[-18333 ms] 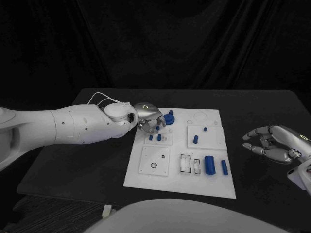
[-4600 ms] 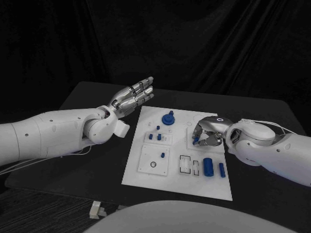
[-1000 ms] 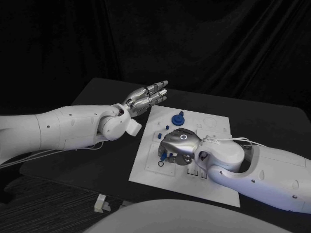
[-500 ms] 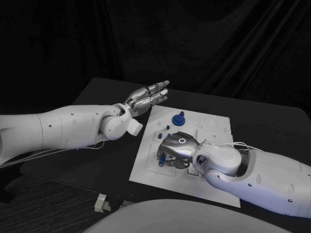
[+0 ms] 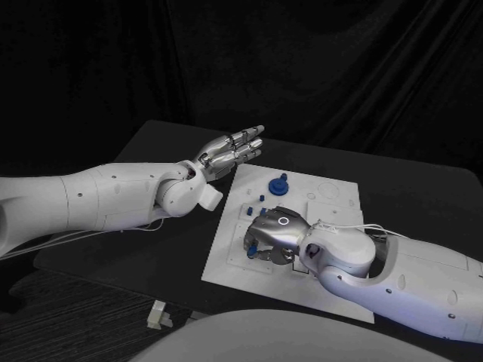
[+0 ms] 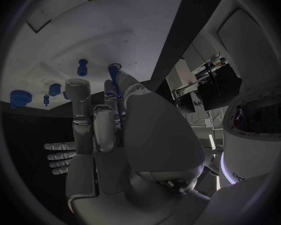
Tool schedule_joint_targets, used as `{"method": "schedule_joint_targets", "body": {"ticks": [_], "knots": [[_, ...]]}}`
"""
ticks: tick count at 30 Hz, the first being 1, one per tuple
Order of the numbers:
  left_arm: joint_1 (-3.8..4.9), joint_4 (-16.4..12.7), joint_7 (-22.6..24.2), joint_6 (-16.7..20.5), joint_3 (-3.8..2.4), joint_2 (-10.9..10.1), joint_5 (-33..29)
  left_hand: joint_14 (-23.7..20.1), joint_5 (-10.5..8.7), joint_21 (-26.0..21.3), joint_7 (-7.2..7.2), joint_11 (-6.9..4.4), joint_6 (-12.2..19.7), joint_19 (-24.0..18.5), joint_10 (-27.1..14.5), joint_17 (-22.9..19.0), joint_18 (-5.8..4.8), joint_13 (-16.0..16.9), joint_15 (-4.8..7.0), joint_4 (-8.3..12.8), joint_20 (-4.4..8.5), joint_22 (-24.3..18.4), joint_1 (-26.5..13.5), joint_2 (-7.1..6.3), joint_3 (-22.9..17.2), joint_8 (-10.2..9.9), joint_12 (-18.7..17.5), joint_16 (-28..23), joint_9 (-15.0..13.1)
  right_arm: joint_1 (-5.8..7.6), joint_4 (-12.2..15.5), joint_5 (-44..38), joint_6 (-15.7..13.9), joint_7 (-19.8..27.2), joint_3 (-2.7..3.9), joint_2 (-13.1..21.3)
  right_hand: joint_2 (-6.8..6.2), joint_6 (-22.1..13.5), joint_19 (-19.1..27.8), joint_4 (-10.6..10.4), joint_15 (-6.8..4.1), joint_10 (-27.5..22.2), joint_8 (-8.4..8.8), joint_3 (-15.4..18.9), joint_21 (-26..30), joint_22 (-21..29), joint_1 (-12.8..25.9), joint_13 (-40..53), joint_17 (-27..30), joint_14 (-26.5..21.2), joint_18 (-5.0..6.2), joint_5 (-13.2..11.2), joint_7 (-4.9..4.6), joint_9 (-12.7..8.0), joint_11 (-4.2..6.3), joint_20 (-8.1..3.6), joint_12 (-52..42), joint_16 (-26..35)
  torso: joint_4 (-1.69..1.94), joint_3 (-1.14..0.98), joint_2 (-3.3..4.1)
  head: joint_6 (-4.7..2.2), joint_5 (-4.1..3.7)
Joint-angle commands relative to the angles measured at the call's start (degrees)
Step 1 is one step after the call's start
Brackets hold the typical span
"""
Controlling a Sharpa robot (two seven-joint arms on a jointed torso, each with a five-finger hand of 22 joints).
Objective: Assemble the parts on the task board
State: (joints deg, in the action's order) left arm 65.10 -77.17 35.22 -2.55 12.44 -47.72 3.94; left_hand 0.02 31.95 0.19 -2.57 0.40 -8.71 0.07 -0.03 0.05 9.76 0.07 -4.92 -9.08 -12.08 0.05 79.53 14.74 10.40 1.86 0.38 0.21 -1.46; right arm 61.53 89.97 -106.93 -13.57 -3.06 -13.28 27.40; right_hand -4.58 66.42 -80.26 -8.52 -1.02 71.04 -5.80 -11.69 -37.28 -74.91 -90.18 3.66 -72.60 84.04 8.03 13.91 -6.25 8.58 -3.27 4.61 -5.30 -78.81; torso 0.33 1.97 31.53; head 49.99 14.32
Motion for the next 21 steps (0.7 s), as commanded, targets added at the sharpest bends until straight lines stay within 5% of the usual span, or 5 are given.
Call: {"method": "schedule_joint_targets", "body": {"ticks": [1, 21], "knots": [[-0.10, 0.0, 0.4, -0.6, -0.06, 0.1, -0.2, 0.0, 0.12, -0.2, 0.03, 0.27, 0.0, -0.1, 0.0, -0.1, 0.52, -0.1, 0.16, 0.4, 0.45, -0.1, -0.4, 0.28, 0.0, 0.1, -0.4, -0.2, 0.0, -0.37, 0.2, -0.5, 0.0, -1.3, -0.10, 0.1, -0.09, 0.2, 0.3, -0.1, -0.24, 0.5, -0.36, -0.4, -0.2, -5.3, 0.3, 0.1, 0.1, 2.3, -0.61, -0.3, -0.15, 0.0, 0.09, -0.09, 0.4, 0.0, -0.05, 0.00, 0.02, 0.01, 0.00], [-0.17, 0.2, -0.3, -0.9, -0.06, 0.2, -0.2, 0.0, 0.11, -0.2, 0.05, 0.26, 0.1, -0.1, 0.0, -0.1, 0.51, -0.1, -0.23, 0.5, 0.18, -0.1, -0.5, 0.48, -0.2, 0.1, -0.4, -0.2, 0.0, -0.53, 0.2, -0.5, 0.2, -1.7, -0.10, 0.5, -0.40, -0.2, 0.5, -0.2, -0.07, 0.2, 0.20, -0.6, 0.2, -5.2, 0.7, 0.0, 0.4, 2.1, -0.59, -0.9, -0.38, -0.1, -0.17, -0.02, 1.0, 0.3, 0.00, -0.01, 0.03, 0.01, 0.05]]}}
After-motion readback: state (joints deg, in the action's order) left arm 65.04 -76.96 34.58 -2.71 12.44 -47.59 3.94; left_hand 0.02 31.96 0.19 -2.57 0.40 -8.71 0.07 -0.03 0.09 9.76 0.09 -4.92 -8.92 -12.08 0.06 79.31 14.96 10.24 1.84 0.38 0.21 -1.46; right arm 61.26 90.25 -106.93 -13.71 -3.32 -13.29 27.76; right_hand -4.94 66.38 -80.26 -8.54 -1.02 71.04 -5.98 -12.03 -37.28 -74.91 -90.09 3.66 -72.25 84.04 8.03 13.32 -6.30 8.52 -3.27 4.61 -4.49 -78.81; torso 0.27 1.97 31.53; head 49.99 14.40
